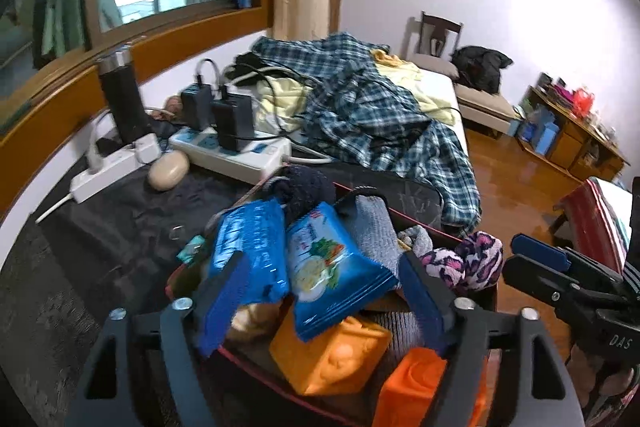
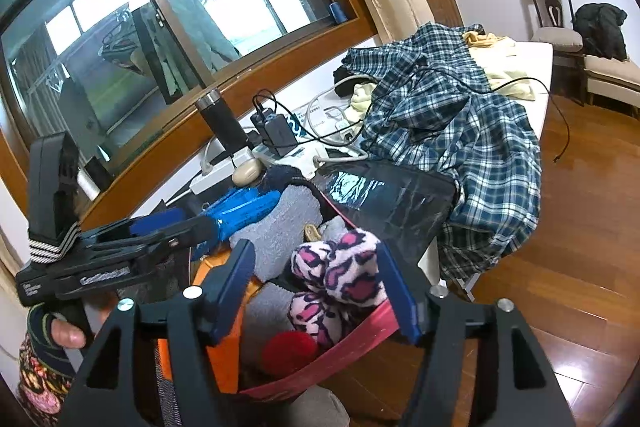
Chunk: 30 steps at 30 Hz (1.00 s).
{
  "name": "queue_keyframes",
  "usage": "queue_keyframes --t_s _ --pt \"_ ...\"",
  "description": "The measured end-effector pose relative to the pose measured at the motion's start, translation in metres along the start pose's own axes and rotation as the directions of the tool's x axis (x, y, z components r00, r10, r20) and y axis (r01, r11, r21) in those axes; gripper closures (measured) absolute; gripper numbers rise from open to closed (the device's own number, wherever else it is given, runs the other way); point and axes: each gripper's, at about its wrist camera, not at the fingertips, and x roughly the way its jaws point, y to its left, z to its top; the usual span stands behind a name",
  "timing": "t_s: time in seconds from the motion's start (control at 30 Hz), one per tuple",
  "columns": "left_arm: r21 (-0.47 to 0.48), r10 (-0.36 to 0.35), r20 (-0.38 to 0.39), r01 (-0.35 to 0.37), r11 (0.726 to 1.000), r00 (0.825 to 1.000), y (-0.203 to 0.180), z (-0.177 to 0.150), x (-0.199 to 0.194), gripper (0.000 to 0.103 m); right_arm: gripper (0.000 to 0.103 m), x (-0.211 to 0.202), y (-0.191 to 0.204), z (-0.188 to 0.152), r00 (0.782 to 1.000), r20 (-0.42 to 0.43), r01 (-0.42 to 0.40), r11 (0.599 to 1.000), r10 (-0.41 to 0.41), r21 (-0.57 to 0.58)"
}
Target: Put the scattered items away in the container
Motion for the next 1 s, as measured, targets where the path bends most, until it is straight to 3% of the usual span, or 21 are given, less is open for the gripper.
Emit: queue_keyframes --t_s 0.1,0.17,0.23,0.4,0.5,0.67,1.0 --pt "-0.018 0.065 0.047 -0.064 0.998 0.997 0.001 0.0 -0.021 0.012 0.023 -0.011 0.003 0.005 1.0 0.018 0.019 1.0 -0.019 -0.016" --pt "-0.029 0.116 0.076 -0.114 0.993 0.99 0.001 0.0 -0.035 0.001 0.022 -0.018 0.004 0.009 0.999 0.027 0.033 0.999 -0.032 -0.027" --pt "-0.041 0.181 0.103 -0.178 0.983 0.978 0.0 -0.001 -0.05 0.0 0.017 -0.024 0.006 0.012 0.998 0.016 0.053 0.997 -0.053 -0.046" --pt "-0.059 0.309 0.055 -0.305 0.95 0.95 -0.006 -0.011 -0.065 0.0 0.0 -0.031 0.006 0.006 0.995 -0.05 0.085 0.994 -0.088 -0.064" --pt "-0.05 0.322 0.008 -0.321 0.946 0.947 -0.012 -0.022 -0.062 0.0 0.0 -0.033 0.007 -0.003 0.991 -0.095 0.091 0.993 -0.098 -0.076" --pt "-0.04 0.273 -0.037 -0.275 0.961 0.961 -0.025 -0.043 -0.058 0.0 0.0 -0.031 0.014 -0.021 0.982 -0.162 0.084 0.99 -0.102 -0.114" --pt "-0.043 0.244 -0.005 -0.244 0.969 0.97 -0.042 -0.048 -0.083 0.0 0.0 -0.052 0.033 -0.029 0.984 -0.145 0.075 0.982 -0.101 -0.175"
